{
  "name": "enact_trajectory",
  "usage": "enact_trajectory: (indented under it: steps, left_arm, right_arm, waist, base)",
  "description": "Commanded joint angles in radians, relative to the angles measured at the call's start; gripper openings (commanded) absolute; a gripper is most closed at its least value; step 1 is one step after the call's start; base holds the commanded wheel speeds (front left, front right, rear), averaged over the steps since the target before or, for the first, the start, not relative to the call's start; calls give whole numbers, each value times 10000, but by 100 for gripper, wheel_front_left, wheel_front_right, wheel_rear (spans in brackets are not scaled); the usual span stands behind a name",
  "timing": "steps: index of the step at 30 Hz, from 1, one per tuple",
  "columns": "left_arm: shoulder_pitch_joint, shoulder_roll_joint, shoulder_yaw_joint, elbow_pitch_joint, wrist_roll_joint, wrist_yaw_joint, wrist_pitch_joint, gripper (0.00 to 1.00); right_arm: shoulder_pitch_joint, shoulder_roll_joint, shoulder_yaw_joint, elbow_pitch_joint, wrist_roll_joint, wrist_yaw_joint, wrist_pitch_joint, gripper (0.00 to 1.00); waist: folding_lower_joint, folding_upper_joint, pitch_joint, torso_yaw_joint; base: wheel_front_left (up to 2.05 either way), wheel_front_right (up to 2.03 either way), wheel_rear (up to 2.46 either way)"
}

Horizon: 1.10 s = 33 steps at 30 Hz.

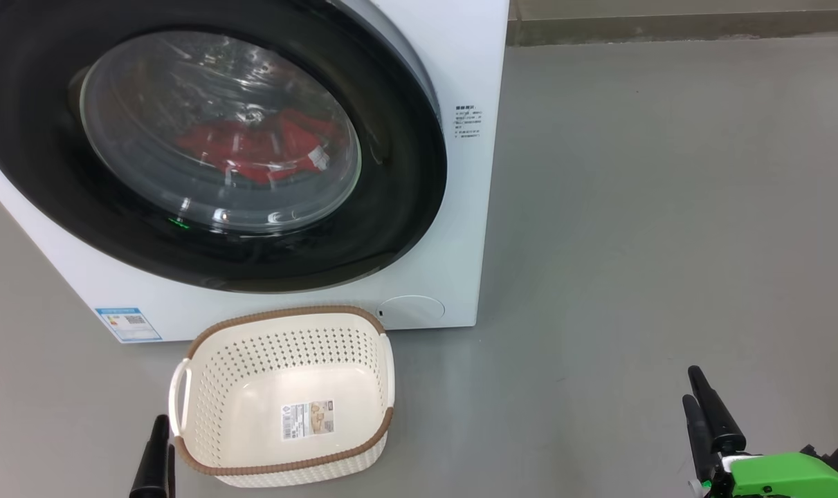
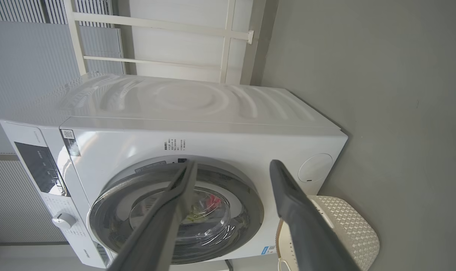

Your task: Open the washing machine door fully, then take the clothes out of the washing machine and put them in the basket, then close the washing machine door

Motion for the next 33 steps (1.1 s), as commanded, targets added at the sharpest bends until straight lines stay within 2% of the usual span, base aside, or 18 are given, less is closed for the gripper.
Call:
enact_trajectory:
  steps: [1, 6, 33]
  left_arm:
    - [-263, 213, 31, -361, 407, -11, -136, 100]
    - [-253, 223, 12, -519, 1423, -13, -314, 100]
    - [-177, 310, -307, -965, 5481, 117, -1086, 100]
  right_arm:
    - [-302, -189, 153, -291, -321, 2, -111, 100]
    - [-366, -392, 426, -345, -1283, 3, -287, 100]
    - [-422, -778, 1128, -511, -4618, 6, -1047, 100]
  waist:
    - [-1, 0, 12, 5]
    - [-2, 0, 52, 20]
    - [-2, 0, 124, 90]
  base:
    - [0, 0, 0]
    - [0, 0, 0]
    - [0, 0, 0]
